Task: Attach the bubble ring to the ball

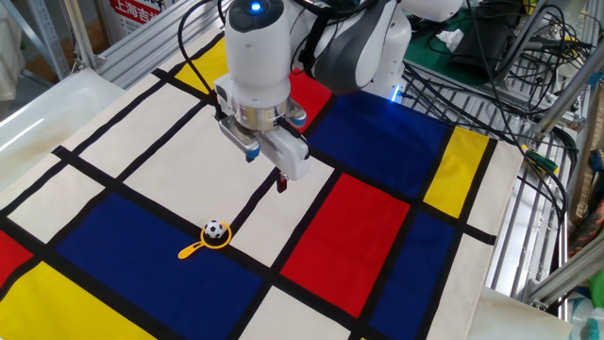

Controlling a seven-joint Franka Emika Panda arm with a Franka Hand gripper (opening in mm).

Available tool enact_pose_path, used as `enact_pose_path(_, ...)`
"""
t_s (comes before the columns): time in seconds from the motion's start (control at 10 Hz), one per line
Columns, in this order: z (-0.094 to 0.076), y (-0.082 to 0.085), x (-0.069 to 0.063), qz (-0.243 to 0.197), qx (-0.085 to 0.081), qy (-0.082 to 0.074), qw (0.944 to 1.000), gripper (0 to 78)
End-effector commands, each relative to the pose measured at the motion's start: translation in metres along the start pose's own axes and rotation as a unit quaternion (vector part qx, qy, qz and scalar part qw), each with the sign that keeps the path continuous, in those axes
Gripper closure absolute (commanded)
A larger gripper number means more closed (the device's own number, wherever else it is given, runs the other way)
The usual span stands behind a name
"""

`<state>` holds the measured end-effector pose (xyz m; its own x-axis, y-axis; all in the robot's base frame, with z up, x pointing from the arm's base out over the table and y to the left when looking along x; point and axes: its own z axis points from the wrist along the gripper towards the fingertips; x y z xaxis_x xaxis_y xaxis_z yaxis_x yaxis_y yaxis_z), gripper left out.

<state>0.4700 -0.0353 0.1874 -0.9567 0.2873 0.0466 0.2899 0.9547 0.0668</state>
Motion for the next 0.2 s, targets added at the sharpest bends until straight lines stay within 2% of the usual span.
enact_pose_path(0.1,-0.0018,0.0,-0.0012,-0.002,-0.001,-0.003,1.0,0.2)
enact_pose_path(0.2,-0.002,0.0001,-0.0014,-0.002,-0.001,-0.003,1.0,0.2)
